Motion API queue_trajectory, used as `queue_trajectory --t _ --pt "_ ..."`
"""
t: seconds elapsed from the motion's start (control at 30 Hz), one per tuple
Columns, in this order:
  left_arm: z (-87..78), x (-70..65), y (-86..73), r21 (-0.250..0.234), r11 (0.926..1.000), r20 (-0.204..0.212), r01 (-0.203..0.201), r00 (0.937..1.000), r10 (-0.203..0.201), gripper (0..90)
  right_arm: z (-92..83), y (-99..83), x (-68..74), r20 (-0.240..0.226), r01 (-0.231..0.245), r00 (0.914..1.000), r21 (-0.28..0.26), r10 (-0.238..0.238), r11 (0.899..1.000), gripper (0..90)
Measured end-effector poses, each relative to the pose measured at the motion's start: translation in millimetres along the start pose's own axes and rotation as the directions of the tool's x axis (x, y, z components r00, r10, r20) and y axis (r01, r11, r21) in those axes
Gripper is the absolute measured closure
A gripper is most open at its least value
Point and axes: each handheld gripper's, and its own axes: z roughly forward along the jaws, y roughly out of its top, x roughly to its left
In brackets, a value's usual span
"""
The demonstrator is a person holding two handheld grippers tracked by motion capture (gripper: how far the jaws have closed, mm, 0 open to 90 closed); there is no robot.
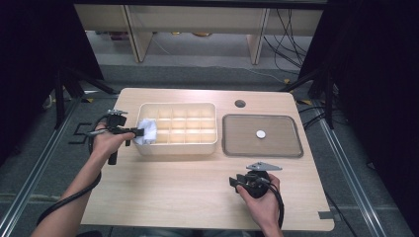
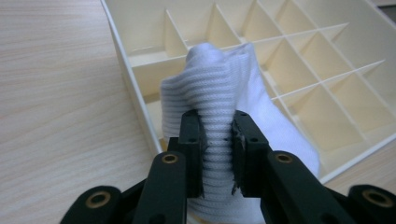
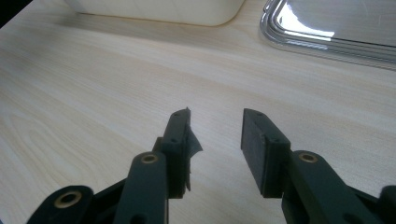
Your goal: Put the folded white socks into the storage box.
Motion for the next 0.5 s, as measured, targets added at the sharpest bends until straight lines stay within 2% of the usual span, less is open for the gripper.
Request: queue_trajectory --t 0.13,0.27,0.33,0.37,0.47,0.5 --pt "2.1 -1.8 -1.2 0.013 0.9996 -0.024 -0.026 0.9994 0.027 75.4 0.3 0.1 0.5 0.001 0.005 1.0 -0.001 -0.005 1.0 63.3" --pt "5.4 -8.2 -0.3 0.039 0.9966 -0.054 -0.072 0.9958 0.074 75.4 -0.2 0.6 1.6 0.002 0.005 1.0 0.0 -0.005 1.0 63.2" --pt "9.8 -13.4 -0.2 0.045 0.9938 -0.078 -0.102 0.9914 0.105 75.5 -1.0 0.9 1.9 0.013 0.006 0.9999 0.005 -0.006 1.0 63.3" --pt "9.8 -13.4 -0.2 0.045 0.9938 -0.078 -0.102 0.9914 0.105 75.5 -1.0 0.9 1.9 0.013 0.006 0.9999 0.005 -0.006 1.0 63.3" --pt "13.3 -13.4 -0.7 0.09 0.9864 -0.103 -0.138 0.9838 0.147 75.5 -0.2 0.5 1.4 0.002 0.005 1.0 0.001 -0.005 1.0 63.2" --pt "14.2 -14.0 -1.1 0.089 0.9869 -0.103 -0.134 0.9844 0.143 75.6 -0.8 0.4 1.7 0.013 0.006 0.9999 0.005 -0.006 1.0 63.2"
